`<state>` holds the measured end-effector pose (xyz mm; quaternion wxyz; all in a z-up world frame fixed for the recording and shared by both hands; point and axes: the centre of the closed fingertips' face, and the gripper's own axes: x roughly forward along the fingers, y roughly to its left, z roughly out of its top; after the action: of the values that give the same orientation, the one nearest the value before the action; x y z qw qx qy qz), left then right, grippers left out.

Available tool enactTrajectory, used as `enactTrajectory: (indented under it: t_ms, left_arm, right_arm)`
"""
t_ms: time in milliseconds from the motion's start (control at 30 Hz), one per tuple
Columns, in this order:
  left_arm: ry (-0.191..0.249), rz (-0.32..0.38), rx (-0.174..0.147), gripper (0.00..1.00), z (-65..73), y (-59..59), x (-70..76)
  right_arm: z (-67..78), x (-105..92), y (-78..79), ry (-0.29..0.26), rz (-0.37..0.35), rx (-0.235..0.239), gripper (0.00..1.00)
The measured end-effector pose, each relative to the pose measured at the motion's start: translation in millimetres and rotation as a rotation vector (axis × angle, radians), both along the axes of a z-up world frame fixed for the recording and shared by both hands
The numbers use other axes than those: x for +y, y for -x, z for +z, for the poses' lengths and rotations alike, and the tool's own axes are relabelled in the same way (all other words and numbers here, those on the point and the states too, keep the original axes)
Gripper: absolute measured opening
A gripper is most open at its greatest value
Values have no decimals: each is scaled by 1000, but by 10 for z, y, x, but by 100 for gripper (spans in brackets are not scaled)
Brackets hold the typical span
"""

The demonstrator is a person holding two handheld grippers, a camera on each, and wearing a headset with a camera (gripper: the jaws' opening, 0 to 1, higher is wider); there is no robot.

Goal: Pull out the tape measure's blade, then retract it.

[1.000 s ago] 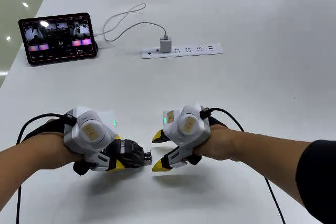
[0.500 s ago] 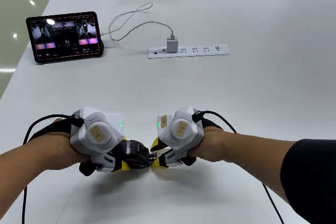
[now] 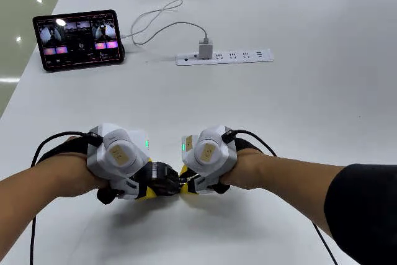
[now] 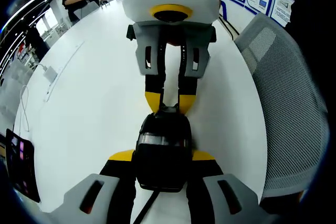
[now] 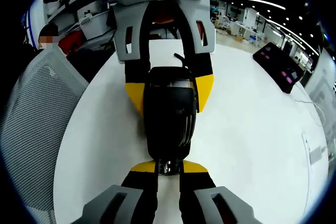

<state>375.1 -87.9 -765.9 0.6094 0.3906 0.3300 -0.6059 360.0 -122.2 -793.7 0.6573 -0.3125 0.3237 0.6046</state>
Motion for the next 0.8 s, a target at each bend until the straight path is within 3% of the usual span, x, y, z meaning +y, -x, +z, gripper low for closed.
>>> enactTrajectory:
  t_ms: [267,800]
  left_arm:
    - [-7,-3,-6,32,-6,-10,15]
    - [-7,-14,-2,32,-7,-2,20]
  right_arm:
    - [9,-13,-4,-39,-37,59,9]
    - [10,-70,9,-29,-53,41,9]
